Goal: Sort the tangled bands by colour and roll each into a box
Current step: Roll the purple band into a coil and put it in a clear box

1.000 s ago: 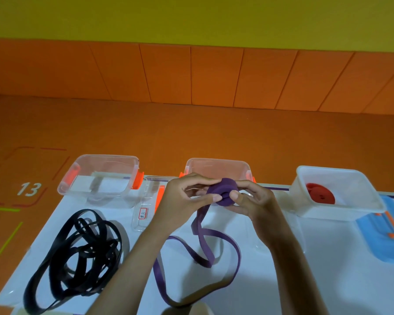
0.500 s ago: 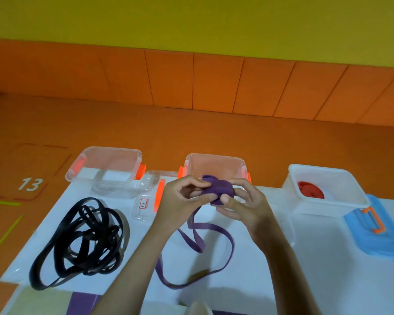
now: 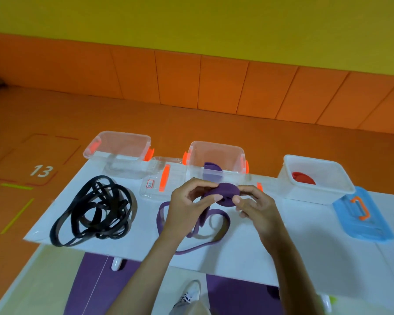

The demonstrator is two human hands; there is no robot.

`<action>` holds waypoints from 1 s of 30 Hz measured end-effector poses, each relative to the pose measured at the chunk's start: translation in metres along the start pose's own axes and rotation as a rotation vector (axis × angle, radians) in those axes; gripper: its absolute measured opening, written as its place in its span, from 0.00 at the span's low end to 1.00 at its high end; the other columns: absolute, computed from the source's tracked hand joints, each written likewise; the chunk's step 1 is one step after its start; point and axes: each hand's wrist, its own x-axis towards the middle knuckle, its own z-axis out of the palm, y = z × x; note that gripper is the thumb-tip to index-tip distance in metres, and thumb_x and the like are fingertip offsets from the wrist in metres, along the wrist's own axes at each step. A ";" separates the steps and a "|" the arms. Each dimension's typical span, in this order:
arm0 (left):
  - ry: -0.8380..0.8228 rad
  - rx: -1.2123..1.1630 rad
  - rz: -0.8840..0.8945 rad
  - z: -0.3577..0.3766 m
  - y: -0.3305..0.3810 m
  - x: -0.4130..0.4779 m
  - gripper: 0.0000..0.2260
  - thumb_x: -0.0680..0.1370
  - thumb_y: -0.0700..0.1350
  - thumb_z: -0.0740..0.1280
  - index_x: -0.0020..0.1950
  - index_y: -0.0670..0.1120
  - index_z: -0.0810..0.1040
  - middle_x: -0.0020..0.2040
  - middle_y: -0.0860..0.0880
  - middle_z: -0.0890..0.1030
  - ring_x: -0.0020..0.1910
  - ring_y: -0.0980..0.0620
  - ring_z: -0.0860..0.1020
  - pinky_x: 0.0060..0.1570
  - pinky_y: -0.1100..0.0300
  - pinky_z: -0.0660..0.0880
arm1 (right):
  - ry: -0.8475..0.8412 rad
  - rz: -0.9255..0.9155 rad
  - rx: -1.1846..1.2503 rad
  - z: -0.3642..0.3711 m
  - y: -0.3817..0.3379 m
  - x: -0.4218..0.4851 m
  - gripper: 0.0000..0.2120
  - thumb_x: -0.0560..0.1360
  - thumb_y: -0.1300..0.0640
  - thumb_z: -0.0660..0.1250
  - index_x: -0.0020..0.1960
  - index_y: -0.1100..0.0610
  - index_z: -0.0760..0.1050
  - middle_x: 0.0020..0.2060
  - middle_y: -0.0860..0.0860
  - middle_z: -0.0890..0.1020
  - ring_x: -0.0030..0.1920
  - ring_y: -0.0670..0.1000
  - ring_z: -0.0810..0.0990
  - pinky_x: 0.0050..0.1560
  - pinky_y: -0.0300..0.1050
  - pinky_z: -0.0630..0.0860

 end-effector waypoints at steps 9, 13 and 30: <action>-0.093 0.063 0.040 -0.002 0.003 -0.029 0.13 0.76 0.37 0.77 0.55 0.53 0.89 0.55 0.54 0.85 0.57 0.54 0.83 0.54 0.67 0.76 | 0.026 -0.077 0.076 -0.004 0.008 -0.038 0.10 0.79 0.51 0.72 0.60 0.48 0.80 0.53 0.49 0.86 0.43 0.60 0.89 0.45 0.43 0.85; -0.147 0.038 -0.011 -0.006 0.007 -0.024 0.15 0.78 0.35 0.75 0.58 0.53 0.88 0.55 0.52 0.85 0.58 0.50 0.83 0.58 0.61 0.79 | -0.050 -0.016 0.164 -0.005 0.014 -0.036 0.10 0.80 0.53 0.72 0.61 0.48 0.80 0.56 0.51 0.85 0.49 0.63 0.89 0.50 0.46 0.86; -0.152 0.060 -0.013 -0.003 -0.015 0.109 0.14 0.81 0.43 0.72 0.62 0.58 0.87 0.57 0.55 0.82 0.62 0.52 0.80 0.63 0.60 0.76 | -0.103 0.036 0.182 0.007 0.002 0.105 0.15 0.82 0.49 0.70 0.65 0.52 0.75 0.54 0.55 0.87 0.41 0.60 0.89 0.33 0.41 0.80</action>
